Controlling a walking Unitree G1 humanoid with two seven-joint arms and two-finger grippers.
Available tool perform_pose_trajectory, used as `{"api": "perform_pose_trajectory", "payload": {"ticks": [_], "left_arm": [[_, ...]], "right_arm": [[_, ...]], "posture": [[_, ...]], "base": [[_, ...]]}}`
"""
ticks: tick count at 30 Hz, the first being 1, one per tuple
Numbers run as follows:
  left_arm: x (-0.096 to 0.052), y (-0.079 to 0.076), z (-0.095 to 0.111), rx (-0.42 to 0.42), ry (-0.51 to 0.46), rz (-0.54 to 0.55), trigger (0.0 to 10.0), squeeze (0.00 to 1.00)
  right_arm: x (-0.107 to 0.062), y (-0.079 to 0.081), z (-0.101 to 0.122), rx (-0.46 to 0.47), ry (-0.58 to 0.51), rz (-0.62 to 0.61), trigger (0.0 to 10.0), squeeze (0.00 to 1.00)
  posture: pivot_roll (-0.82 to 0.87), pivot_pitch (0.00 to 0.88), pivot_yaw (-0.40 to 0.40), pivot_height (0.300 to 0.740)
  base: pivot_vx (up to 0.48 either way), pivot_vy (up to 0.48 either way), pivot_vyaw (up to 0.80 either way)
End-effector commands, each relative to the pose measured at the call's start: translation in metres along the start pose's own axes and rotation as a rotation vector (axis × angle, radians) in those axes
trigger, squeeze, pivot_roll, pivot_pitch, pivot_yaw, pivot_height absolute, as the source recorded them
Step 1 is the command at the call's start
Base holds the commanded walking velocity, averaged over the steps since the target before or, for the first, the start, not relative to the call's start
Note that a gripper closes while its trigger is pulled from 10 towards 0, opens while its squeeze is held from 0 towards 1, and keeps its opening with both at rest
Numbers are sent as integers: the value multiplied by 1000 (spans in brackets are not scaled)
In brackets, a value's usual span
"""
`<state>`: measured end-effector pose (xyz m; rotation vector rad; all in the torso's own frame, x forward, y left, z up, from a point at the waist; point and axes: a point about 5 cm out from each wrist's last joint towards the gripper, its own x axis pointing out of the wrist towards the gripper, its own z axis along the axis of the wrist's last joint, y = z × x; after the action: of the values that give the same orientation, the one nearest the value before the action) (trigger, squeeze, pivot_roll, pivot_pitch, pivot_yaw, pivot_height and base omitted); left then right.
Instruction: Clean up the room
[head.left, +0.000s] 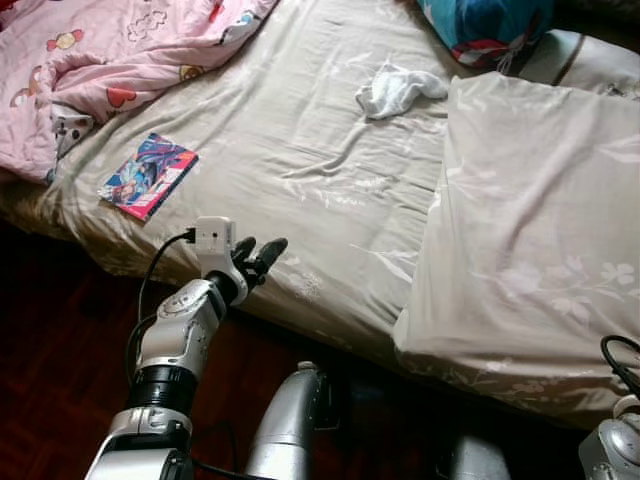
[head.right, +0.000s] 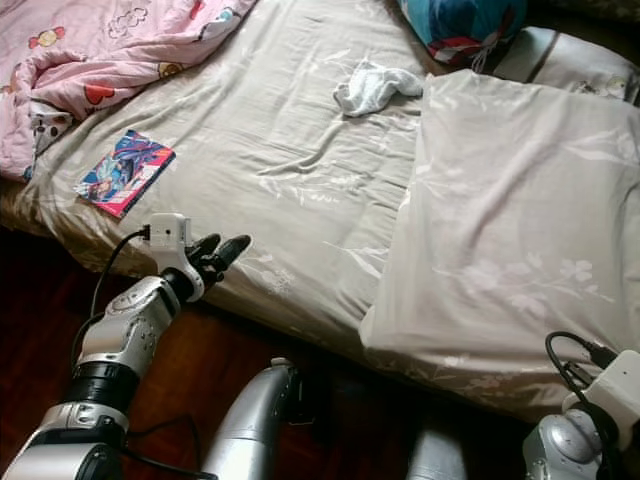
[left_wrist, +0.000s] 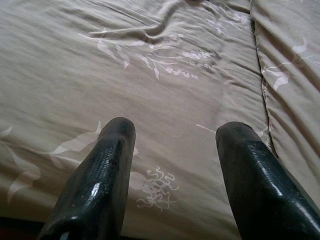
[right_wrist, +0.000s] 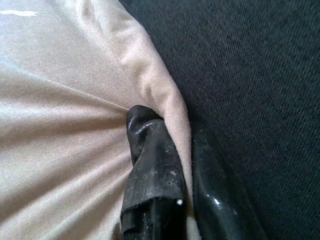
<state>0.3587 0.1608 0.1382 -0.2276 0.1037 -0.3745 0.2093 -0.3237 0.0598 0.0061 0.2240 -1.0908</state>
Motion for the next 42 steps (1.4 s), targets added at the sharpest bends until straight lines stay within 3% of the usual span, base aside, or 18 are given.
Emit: {"api": "perform_pose_trajectory", "payload": {"ticks": [1, 2, 3, 11, 16, 17, 29, 31, 33, 34, 35, 36, 42], "left_arm": [[-6, 6, -14, -7, 41, 22, 10000, 0], [-6, 6, -14, -7, 42, 22, 10000, 0], [-7, 6, -15, -7, 44, 22, 10000, 0], [-6, 4, -18, -7, 50, 20, 10000, 0], [-4, 1, -20, -10, 50, 13, 10000, 0], [-4, 0, -20, -12, 50, 11, 10000, 0], [1, -7, -24, -35, 35, 9, 10000, 0], [1, -8, -24, -42, 28, 10, 10000, 0], [1, -8, -23, -40, 7, 24, 10000, 0], [1, -8, -23, -40, 7, 24, 10000, 0], [0, -7, -24, -13, -2, 39, 10000, 0], [-1, -7, -25, 5, -5, 47, 10000, 0], [-8, -3, -31, 147, -27, 137, 10000, 0]], "right_arm": [[3, -33, -24, -21, 119, -165, 1059, 0], [3, -32, -24, -19, 122, -166, 4745, 0], [3, -30, -24, -16, 130, -157, 10000, 0], [1, 1, -30, 64, 178, 38, 10000, 0], [-1, 16, -19, 47, 114, 124, 10000, 0], [1, 19, -15, 41, 89, 146, 10000, 1000], [2, 40, 9, 10, -61, 264, 10000, 1000], [1, 43, 17, 4, -113, 290, 10000, 1000], [-10, 58, 34, 22, -236, 419, 10000, 1000], [-10, 58, 34, 22, -236, 419, 10000, 1000], [-20, 68, 42, 40, -295, 504, 10000, 286], [-24, 72, 45, 50, -318, 544, 10000, 0], [-43, 93, 46, 101, -329, 736, 10000, 0]], "posture": [[-118, 355, 152, 659], [-118, 354, 151, 659], [-117, 353, 151, 659], [-119, 341, 147, 659], [-122, 330, 144, 659], [-124, 323, 141, 659], [-133, 296, 130, 659], [-135, 293, 128, 659], [-142, 287, 125, 659], [-142, 287, 125, 659], [-146, 280, 121, 659], [-146, 280, 121, 659], [-152, 268, 104, 659]], "base": [[0, 0, 0], [0, 0, 0], [0, 0, 0], [0, 0, 0], [0, 0, 0], [0, 0, 0], [0, 0, 0], [0, 0, 0], [0, 0, 0], [0, 0, 0], [0, 0, 0], [0, 0, 0], [0, 0, 0]]}}
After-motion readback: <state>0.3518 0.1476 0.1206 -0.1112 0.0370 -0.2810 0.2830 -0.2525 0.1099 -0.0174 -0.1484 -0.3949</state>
